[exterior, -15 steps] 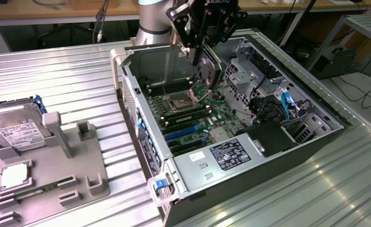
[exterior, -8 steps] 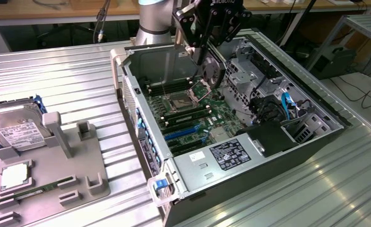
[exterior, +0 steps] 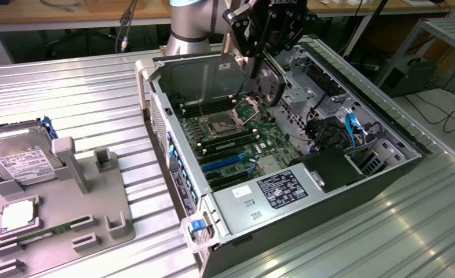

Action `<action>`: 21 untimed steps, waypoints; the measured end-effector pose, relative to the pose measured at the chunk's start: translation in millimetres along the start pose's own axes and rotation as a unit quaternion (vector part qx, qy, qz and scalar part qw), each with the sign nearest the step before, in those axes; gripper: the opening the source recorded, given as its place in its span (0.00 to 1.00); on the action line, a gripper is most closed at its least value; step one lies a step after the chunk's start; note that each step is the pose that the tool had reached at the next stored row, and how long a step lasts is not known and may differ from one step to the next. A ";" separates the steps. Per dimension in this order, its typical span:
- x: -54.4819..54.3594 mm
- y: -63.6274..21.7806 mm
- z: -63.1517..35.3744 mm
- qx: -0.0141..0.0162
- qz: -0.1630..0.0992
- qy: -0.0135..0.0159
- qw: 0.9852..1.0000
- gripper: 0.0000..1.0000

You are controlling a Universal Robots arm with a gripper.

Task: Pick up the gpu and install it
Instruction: 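Pick up the gpu and move the gpu toward the slot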

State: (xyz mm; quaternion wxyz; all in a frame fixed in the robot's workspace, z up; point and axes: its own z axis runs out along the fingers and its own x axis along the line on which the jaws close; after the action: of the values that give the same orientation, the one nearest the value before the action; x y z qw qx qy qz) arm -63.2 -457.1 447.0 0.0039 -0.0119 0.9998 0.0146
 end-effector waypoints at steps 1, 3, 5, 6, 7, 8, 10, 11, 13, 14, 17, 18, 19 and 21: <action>-1.1 0.0 0.1 0.000 0.000 0.000 1.000 0.28; -3.9 0.0 0.1 0.000 0.000 0.000 1.000 0.28; -7.0 -0.1 0.2 0.000 0.000 0.000 1.000 0.28; -9.2 -0.2 0.2 0.000 0.000 0.000 1.000 0.28; -11.3 -0.2 0.2 0.000 0.000 0.000 1.000 0.28; -13.3 -0.3 0.3 0.000 0.000 0.000 1.000 0.28; -16.7 -0.4 0.3 0.000 0.000 0.000 1.000 0.28; -18.1 -0.4 0.4 0.000 0.000 0.000 1.000 0.28; -22.9 -0.5 0.4 0.000 0.000 0.000 1.000 0.28; -24.8 -0.6 0.4 0.000 0.000 0.000 1.000 0.28; -30.2 -0.7 0.5 0.000 0.000 0.000 1.000 0.28; -30.2 -0.7 0.4 0.000 0.000 0.000 1.000 0.28; -30.2 -0.7 0.5 0.000 0.000 0.000 1.000 0.28; -30.3 -0.7 0.5 0.000 0.000 0.000 1.000 0.28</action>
State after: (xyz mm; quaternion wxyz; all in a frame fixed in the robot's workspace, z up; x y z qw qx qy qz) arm -32.9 -457.0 446.8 0.0039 -0.0123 0.9998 0.0146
